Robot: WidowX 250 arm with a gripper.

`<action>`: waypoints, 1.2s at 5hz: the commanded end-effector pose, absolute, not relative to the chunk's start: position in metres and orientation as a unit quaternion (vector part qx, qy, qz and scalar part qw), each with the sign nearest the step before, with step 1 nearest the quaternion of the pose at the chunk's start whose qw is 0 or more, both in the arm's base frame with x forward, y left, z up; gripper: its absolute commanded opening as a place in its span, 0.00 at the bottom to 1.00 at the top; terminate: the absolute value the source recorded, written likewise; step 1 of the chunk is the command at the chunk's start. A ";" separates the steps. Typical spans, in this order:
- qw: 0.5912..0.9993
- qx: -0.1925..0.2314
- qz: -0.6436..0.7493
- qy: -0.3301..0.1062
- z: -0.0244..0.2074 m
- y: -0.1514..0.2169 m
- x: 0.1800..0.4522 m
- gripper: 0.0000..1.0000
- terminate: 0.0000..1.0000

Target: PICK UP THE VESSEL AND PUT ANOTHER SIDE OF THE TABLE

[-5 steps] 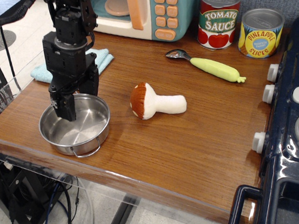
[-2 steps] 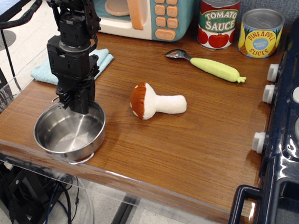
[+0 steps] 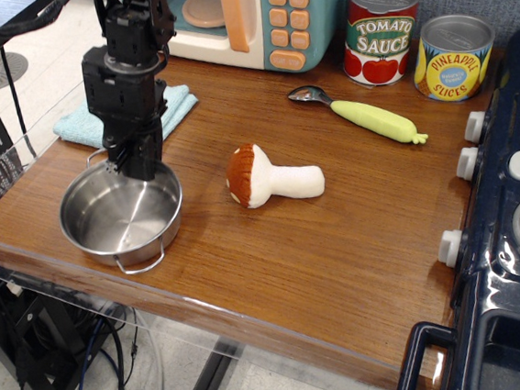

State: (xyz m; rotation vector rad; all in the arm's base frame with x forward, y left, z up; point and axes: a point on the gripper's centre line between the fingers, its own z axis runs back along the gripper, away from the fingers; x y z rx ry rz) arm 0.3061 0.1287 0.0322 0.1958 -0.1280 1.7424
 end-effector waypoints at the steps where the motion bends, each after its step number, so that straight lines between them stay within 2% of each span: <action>1: 0.605 0.065 0.783 -0.132 0.096 0.111 0.318 0.00 0.00; 2: 0.593 0.032 0.790 -0.153 0.134 0.086 0.317 0.00 0.00; 3: 0.596 0.003 0.793 -0.125 0.158 0.054 0.315 0.00 0.00; 4: 0.608 0.013 0.787 -0.108 0.145 0.014 0.313 0.00 0.00; 6: 0.640 0.035 0.763 -0.085 0.101 -0.034 0.305 0.00 0.00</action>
